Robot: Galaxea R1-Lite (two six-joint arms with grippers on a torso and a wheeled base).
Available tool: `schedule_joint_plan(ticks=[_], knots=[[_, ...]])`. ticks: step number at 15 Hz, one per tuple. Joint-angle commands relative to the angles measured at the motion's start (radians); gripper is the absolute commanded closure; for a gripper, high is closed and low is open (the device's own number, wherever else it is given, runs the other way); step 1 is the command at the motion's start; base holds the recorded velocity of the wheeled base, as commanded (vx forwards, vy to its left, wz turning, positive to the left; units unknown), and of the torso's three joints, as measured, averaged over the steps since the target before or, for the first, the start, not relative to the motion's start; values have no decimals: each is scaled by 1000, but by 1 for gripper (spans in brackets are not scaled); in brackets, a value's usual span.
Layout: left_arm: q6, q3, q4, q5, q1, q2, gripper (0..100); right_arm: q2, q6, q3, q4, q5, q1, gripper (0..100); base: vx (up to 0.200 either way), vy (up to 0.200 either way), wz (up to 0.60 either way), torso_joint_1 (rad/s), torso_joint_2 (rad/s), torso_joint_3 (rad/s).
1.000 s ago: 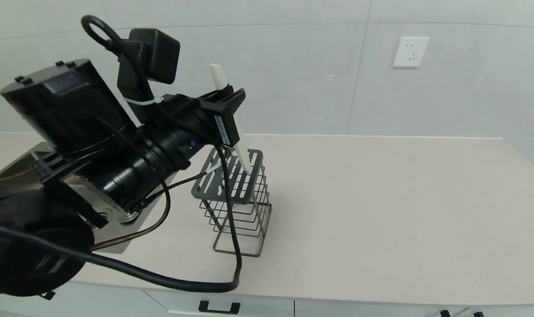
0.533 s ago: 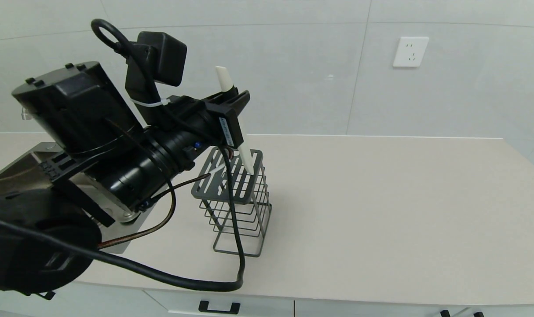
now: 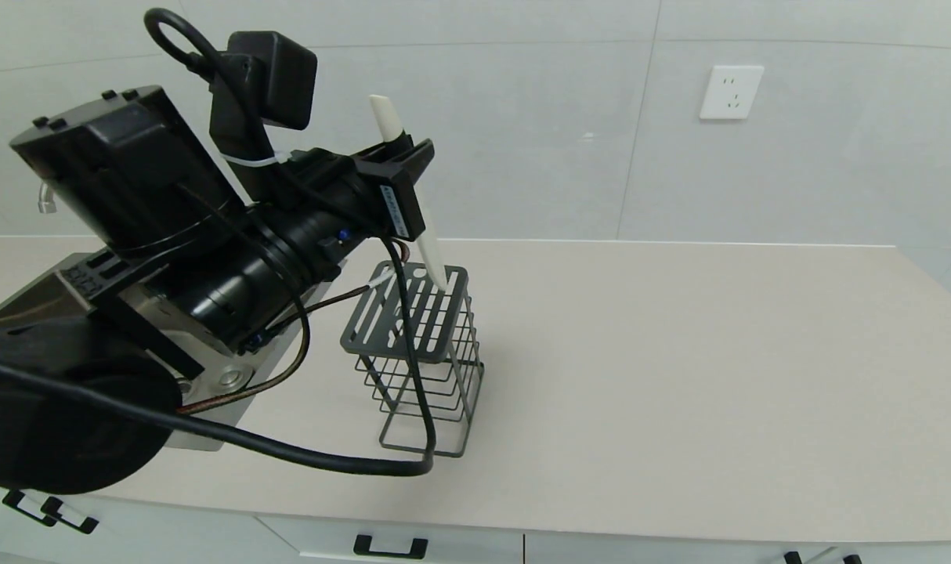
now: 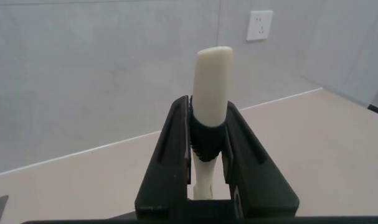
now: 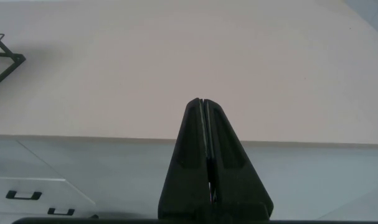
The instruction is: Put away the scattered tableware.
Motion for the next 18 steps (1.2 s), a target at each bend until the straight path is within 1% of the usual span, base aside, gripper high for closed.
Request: schedule_joint_plan(ticks=[1, 11, 14, 18], knots=[[-1, -1, 0, 0, 12, 4, 100, 2, 0, 0, 0, 0, 0, 100, 0, 0, 0, 0, 0, 0], [-1, 2, -1, -8, 9, 15, 100, 2, 0, 0, 0, 0, 0, 100, 0, 0, 0, 0, 0, 0], [1, 4, -3, -43, 7, 18, 100, 2, 0, 0, 0, 0, 0, 100, 0, 0, 0, 0, 0, 0], [1, 0, -3, -43, 9, 30, 100, 2, 0, 1, 0, 0, 0, 100, 0, 0, 0, 0, 0, 0]])
